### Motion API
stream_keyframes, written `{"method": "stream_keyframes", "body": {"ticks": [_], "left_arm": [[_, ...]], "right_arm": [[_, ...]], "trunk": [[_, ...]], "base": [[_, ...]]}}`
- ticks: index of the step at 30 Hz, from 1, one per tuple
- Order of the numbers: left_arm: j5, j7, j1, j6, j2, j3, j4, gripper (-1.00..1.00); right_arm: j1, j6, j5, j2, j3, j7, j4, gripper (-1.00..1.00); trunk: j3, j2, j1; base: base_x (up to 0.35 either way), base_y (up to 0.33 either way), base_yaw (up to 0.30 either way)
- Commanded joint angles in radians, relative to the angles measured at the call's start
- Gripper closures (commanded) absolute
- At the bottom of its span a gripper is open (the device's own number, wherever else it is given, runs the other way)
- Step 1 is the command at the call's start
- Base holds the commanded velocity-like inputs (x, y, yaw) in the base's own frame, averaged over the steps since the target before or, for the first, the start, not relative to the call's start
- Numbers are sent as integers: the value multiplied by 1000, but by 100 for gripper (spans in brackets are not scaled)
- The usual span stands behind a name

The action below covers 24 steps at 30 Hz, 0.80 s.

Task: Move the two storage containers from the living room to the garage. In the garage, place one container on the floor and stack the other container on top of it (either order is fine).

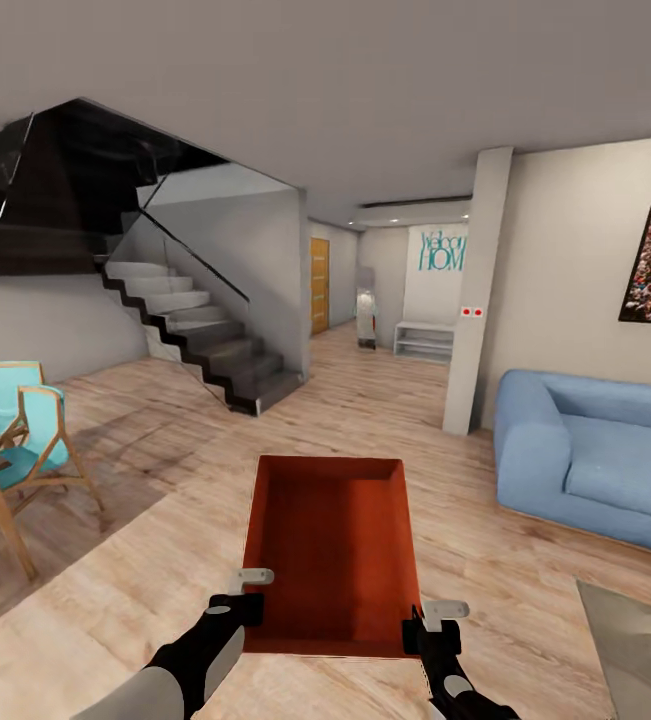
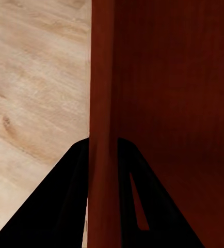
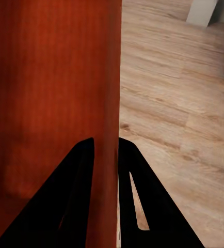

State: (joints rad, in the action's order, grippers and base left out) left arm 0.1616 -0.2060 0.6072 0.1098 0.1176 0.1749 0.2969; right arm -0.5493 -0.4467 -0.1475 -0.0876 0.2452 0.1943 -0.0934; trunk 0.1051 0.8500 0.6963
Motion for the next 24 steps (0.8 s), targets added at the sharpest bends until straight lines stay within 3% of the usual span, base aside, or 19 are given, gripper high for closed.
{"method": "stream_keyframes", "body": {"ticks": [1, 11, 24], "left_arm": [[7, -12, 0, 7, -3, 0, -1, 100], [7, -12, 0, 7, -2, 0, -1, 100], [7, -12, 0, 7, -3, 0, -1, 100]], "right_arm": [[-1, -40, -14, 0, 8, 1, -1, 100], [-1, -40, -14, -1, 8, 1, -1, 100], [-1, -40, -14, -2, 8, 1, -1, 100]], "trunk": [[2, 1, 1], [2, 1, 1], [2, 1, 1]], "base": [[322, 0, -284], [322, 0, -266], [322, 0, -15]]}}
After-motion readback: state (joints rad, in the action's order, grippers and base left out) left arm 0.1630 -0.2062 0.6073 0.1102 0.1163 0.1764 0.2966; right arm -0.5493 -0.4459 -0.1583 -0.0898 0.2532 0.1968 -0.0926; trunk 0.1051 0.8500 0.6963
